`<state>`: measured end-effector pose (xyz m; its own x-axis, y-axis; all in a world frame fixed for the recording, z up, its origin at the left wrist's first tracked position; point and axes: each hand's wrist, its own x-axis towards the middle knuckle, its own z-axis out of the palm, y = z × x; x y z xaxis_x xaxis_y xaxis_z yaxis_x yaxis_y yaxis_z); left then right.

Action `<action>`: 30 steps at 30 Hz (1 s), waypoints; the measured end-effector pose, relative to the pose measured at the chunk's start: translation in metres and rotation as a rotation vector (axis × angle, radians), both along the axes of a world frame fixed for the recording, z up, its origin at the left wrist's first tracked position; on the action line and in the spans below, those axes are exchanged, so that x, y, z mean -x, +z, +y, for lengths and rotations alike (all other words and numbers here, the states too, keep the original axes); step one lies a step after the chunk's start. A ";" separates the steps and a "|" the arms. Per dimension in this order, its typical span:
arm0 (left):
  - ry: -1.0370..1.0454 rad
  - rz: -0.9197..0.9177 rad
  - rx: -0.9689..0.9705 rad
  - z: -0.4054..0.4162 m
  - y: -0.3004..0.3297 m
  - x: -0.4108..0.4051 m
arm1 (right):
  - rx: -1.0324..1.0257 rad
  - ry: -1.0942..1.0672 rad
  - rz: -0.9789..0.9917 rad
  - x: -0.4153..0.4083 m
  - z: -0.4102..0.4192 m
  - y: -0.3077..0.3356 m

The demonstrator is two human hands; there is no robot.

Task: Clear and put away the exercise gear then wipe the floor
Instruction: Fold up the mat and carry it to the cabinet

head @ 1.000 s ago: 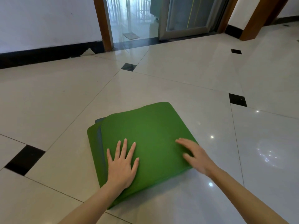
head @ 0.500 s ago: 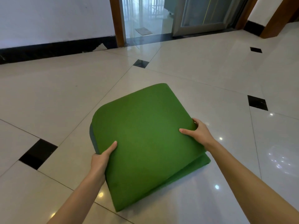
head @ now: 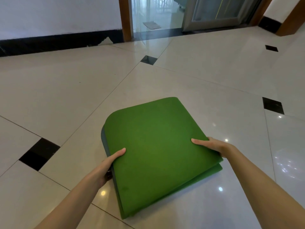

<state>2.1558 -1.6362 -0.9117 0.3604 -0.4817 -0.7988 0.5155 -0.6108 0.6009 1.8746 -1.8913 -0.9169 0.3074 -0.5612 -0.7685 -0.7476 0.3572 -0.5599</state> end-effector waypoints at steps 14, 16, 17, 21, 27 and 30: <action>-0.067 0.045 0.040 -0.018 0.023 -0.023 | -0.243 -0.251 -0.164 0.023 0.043 0.022; -0.092 0.054 0.047 -0.024 0.043 -0.027 | -0.246 -0.311 -0.198 0.028 0.054 0.036; -0.120 0.051 0.051 -0.027 0.057 -0.029 | -0.244 -0.338 -0.216 0.031 0.059 0.047; -0.184 0.038 0.065 -0.031 0.126 -0.036 | -0.167 -0.400 -0.268 0.038 0.071 0.118; -0.107 0.085 0.028 -0.018 0.246 -0.032 | 0.007 -0.456 -0.289 0.038 0.075 0.283; -0.050 0.133 0.028 -0.005 0.307 -0.026 | 0.102 -0.457 -0.293 0.037 0.086 0.377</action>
<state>2.1817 -1.6412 -0.6052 0.2270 -0.5190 -0.8241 0.5609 -0.6220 0.5463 1.8372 -1.8057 -0.5402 0.2080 -0.7547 -0.6222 -0.3370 0.5419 -0.7699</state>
